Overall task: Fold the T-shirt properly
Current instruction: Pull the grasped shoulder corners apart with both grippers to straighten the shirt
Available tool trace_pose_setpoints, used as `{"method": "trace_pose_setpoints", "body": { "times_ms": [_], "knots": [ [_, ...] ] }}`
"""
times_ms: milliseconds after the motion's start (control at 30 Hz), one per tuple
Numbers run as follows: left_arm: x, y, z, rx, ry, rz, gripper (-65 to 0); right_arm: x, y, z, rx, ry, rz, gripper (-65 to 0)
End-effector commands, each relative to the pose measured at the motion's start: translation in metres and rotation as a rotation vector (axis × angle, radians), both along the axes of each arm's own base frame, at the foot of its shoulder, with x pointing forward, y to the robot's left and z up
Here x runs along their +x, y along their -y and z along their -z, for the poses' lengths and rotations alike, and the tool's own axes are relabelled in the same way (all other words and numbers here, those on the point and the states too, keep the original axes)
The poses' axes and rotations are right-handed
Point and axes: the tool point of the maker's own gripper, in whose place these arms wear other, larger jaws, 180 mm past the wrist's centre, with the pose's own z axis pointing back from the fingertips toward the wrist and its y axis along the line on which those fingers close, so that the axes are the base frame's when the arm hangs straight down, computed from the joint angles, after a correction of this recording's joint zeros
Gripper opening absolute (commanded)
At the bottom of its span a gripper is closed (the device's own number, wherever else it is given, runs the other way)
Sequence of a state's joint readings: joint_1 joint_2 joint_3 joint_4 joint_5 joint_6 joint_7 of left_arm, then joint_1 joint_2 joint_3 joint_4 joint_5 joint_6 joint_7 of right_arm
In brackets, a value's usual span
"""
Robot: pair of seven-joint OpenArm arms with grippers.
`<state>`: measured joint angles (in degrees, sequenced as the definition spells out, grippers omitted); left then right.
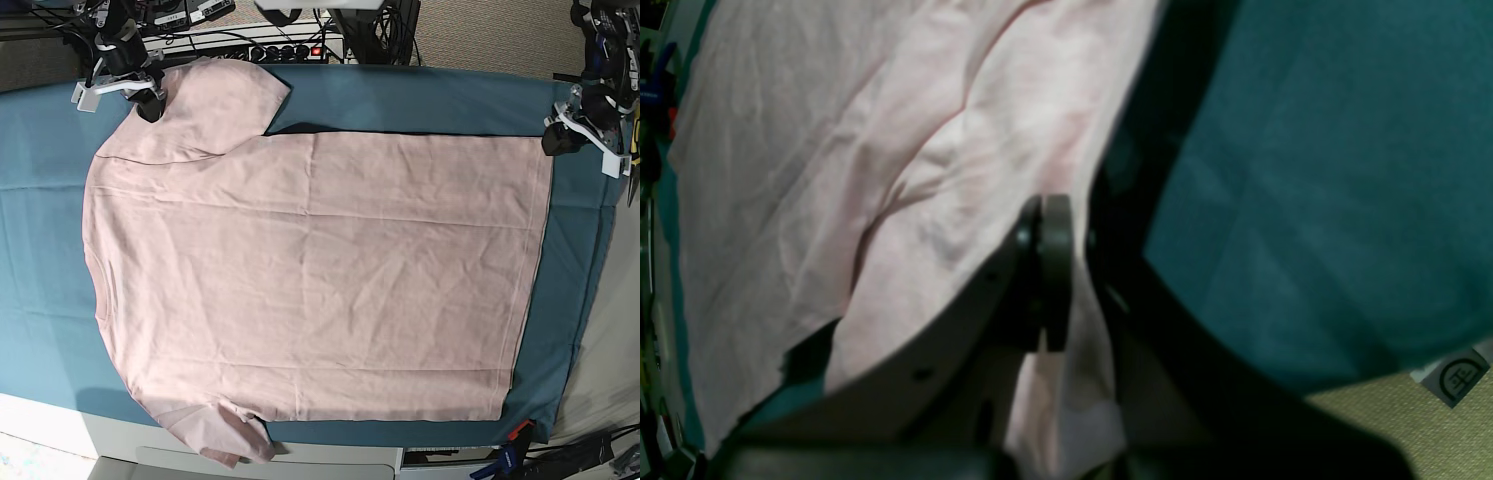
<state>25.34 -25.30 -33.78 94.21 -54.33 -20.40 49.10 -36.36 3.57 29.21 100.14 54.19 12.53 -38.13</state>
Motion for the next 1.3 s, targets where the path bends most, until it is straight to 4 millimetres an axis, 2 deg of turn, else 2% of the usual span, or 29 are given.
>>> {"method": "trace_pose_setpoints", "body": {
  "times_ms": [0, 267, 533, 600, 733, 767, 900, 1033, 1133, 1267],
  "knots": [
    [0.007, -0.002, -0.01, -0.002, 0.042, 0.001, -41.6, -0.014, 0.001, 0.011, -0.019, -0.084, -0.013, -65.0],
    [0.006, 0.012, -0.004, -0.051, 0.05, -0.023, -41.6, -0.014, 0.001, 0.011, -0.019, -0.084, -0.014, -65.0],
    [0.008, 0.018, -0.007, -0.07, 0.073, -0.005, -41.7, -0.014, 0.001, 0.011, -0.019, -0.083, -0.014, -65.0],
    [0.009, 0.017, -0.007, -0.069, 0.073, -0.005, -44.8, -0.014, 0.001, 0.011, -0.019, -0.084, -0.013, -65.0],
    [0.011, 0.016, -0.009, -0.067, 0.09, -0.013, -62.4, -0.014, 0.001, 0.011, -0.018, -0.084, -0.014, -65.0],
    [0.012, 0.016, -0.01, -0.067, 0.096, -0.016, -65.0, -0.014, 0.001, 0.011, -0.019, -0.084, -0.013, -65.0],
    [0.012, 0.014, -0.011, -0.06, 0.096, -0.013, -65.0, -0.014, 0.0, 0.011, -0.017, -0.084, -0.024, -65.0],
    [0.013, 0.007, -0.014, -0.033, 0.09, 0.002, -65.0, -0.012, -0.011, 0.007, -0.023, -0.062, -0.138, -65.0],
    [0.01, 0.003, -0.014, -0.016, 0.075, 0.015, -65.0, -0.013, -0.007, 0.004, -0.043, -0.067, -0.17, -65.0],
    [0.001, 0.001, -0.011, -0.006, 0.048, 0.026, -65.0, -0.024, 0.002, 0.005, -0.067, -0.102, -0.19, -65.0]
  ]
}}
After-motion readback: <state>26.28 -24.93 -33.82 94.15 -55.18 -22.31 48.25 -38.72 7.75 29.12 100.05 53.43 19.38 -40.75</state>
